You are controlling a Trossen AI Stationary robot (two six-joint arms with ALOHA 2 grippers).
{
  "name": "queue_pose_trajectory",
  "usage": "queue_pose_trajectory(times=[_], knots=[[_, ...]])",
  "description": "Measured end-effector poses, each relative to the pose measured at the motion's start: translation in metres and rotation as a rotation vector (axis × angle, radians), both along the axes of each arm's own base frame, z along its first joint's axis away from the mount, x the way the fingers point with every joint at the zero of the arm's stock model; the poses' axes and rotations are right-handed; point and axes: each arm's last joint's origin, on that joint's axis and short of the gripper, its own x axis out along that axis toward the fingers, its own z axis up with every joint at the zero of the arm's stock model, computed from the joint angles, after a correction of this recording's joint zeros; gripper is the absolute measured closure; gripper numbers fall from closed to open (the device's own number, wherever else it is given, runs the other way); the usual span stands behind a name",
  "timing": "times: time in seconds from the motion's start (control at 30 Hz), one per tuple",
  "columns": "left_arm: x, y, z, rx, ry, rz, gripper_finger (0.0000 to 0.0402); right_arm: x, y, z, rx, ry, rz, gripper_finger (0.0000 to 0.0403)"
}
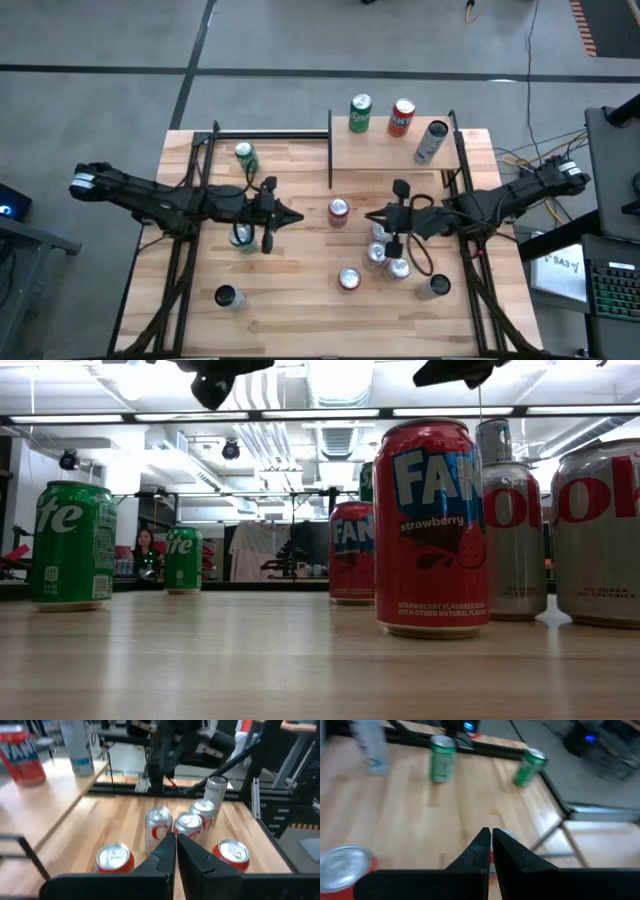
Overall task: Place canned beverage on shelf
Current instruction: Put the top silver soda can on the shelf
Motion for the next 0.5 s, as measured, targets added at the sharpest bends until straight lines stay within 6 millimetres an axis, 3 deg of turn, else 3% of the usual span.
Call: queue_pose_trajectory(times=[0.27, 0.5], knots=[[-0.001, -0.003, 0.002, -0.135, 0.077, 0.024, 0.0402, -0.007, -0.002, 0.003, -0.054, -0.074, 0.080, 0.0394], [-0.004, -0.014, 0.013, -0.217, 0.139, 0.014, 0.0402, -0.024, -0.006, 0.012, 0.004, -0.058, 0.068, 0.0394]])
